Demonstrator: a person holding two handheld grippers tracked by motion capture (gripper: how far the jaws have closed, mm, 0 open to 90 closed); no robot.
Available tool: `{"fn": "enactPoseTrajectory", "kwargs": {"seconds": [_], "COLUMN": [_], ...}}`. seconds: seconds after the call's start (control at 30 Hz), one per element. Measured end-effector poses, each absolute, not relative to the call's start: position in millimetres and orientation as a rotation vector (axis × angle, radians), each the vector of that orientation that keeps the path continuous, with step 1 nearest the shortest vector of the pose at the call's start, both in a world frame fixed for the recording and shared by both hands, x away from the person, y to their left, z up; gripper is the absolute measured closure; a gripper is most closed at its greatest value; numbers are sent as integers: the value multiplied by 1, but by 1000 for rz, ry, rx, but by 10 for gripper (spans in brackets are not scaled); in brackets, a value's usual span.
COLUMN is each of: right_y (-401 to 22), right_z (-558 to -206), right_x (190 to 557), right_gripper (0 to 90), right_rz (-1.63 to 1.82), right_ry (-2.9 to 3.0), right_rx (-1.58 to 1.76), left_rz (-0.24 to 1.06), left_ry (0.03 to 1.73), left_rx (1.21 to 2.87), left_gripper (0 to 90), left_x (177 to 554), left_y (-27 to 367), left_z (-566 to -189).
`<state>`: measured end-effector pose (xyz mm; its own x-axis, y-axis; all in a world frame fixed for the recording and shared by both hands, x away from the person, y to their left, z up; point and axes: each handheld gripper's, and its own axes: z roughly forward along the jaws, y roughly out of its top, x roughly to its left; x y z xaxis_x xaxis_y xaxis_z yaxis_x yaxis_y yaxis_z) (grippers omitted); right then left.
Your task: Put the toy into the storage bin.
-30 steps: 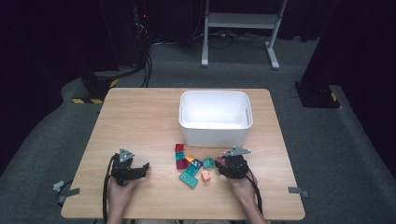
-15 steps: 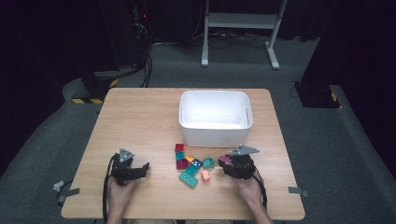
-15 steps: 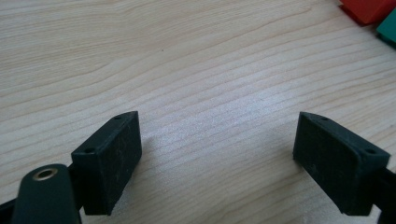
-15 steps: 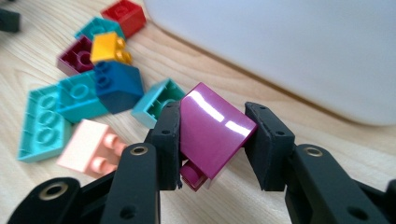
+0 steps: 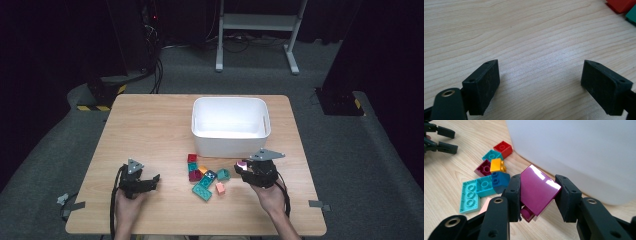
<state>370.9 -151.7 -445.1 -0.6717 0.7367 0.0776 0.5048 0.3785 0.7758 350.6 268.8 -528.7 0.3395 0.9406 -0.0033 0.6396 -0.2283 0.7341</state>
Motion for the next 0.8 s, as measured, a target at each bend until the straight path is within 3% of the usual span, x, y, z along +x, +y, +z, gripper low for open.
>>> {"fn": "enactPoseTrajectory", "kwargs": {"seconds": [0.8], "right_y": [-176], "right_z": [-370], "right_x": [399], "right_gripper": [592], "right_rz": [1296], "right_ry": [2255], "right_rx": [1135], "left_rz": [598], "left_ry": [1377], "left_rx": [1963], "left_gripper": [154], "left_x": [351], "left_y": [269], "left_z": [-529]}}
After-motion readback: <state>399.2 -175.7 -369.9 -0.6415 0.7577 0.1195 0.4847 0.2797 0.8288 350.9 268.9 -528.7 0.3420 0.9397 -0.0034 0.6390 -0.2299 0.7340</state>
